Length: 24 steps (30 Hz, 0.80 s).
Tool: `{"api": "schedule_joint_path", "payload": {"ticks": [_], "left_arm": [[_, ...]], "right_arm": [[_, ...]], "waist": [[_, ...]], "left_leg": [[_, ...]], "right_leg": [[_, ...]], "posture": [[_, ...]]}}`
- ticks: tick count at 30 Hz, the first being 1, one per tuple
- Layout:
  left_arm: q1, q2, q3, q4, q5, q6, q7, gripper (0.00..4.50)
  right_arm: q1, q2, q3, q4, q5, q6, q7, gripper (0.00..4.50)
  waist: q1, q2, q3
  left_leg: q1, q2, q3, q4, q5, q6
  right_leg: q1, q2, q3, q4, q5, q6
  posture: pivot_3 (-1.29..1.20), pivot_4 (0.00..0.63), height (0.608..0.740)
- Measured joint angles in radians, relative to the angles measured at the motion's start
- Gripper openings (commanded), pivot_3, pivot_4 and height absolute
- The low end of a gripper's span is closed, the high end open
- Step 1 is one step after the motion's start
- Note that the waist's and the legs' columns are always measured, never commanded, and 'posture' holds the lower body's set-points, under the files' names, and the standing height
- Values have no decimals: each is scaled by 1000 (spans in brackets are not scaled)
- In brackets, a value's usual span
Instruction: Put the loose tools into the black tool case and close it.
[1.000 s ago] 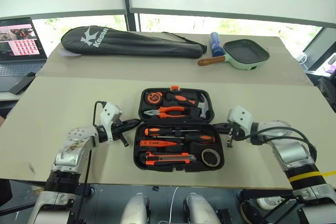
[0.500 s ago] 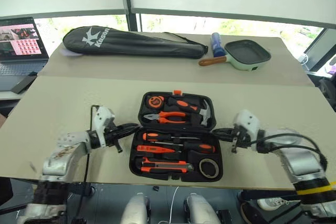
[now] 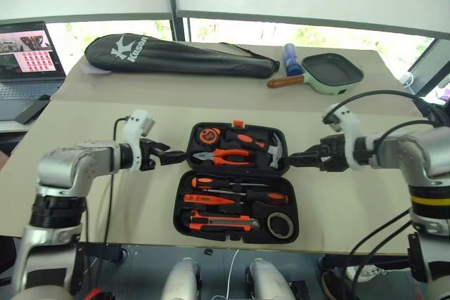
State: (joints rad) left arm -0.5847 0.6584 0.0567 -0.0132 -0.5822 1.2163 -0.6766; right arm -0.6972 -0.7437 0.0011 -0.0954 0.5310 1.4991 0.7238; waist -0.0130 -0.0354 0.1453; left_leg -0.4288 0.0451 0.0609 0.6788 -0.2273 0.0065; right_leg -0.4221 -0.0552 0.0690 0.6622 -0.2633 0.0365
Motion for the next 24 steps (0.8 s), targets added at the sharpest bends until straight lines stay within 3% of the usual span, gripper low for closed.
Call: {"api": "schedule_joint_path", "payload": {"ticks": [7,8,12,18,19,22,24], "left_arm": [[-54,-37,-25,53,37,63,76,4500],[-54,-39,-28,65,44,60,79,3976],[-57,-57,-36,77,53,29,79,2852],[-69,-96,-43,85,43,13,76,667],[-69,-104,-37,86,39,17,77,128],[-67,-118,-12,99,34,28,85,0],[-52,-130,8,104,32,19,90,0]], "right_arm": [[-60,81,28,130,-47,16,-100,4464],[-60,83,35,143,-52,11,-106,4500],[-60,93,67,177,-71,1,-120,3458],[-79,97,84,202,-73,-14,-117,1436],[-81,101,86,204,-73,-14,-117,958],[-81,114,85,203,-74,-14,-119,90],[-79,132,68,207,-77,-17,-133,90]], "waist": [[-3,0,0],[-3,0,0],[-3,0,0],[-1,0,0],[1,0,0],[1,-2,-2],[-2,-3,-2]], "left_leg": [[-2,0,0,-1,0,0],[-2,-1,0,-1,0,0],[-1,-1,0,0,0,0],[3,-1,0,0,0,0],[4,-1,0,0,0,0],[7,-1,0,0,0,0],[13,-1,0,0,0,0]], "right_leg": [[-2,0,0,0,0,0],[-2,-1,0,0,0,0],[-1,-1,0,0,0,0],[3,-1,0,0,0,0],[4,-1,-1,0,0,0],[9,-1,-1,-1,0,0],[16,-1,-2,-3,0,0]], "posture": [[0,150,740],[0,150,740],[0,150,740],[0,150,740],[0,150,740],[0,150,740],[0,150,740]]}}
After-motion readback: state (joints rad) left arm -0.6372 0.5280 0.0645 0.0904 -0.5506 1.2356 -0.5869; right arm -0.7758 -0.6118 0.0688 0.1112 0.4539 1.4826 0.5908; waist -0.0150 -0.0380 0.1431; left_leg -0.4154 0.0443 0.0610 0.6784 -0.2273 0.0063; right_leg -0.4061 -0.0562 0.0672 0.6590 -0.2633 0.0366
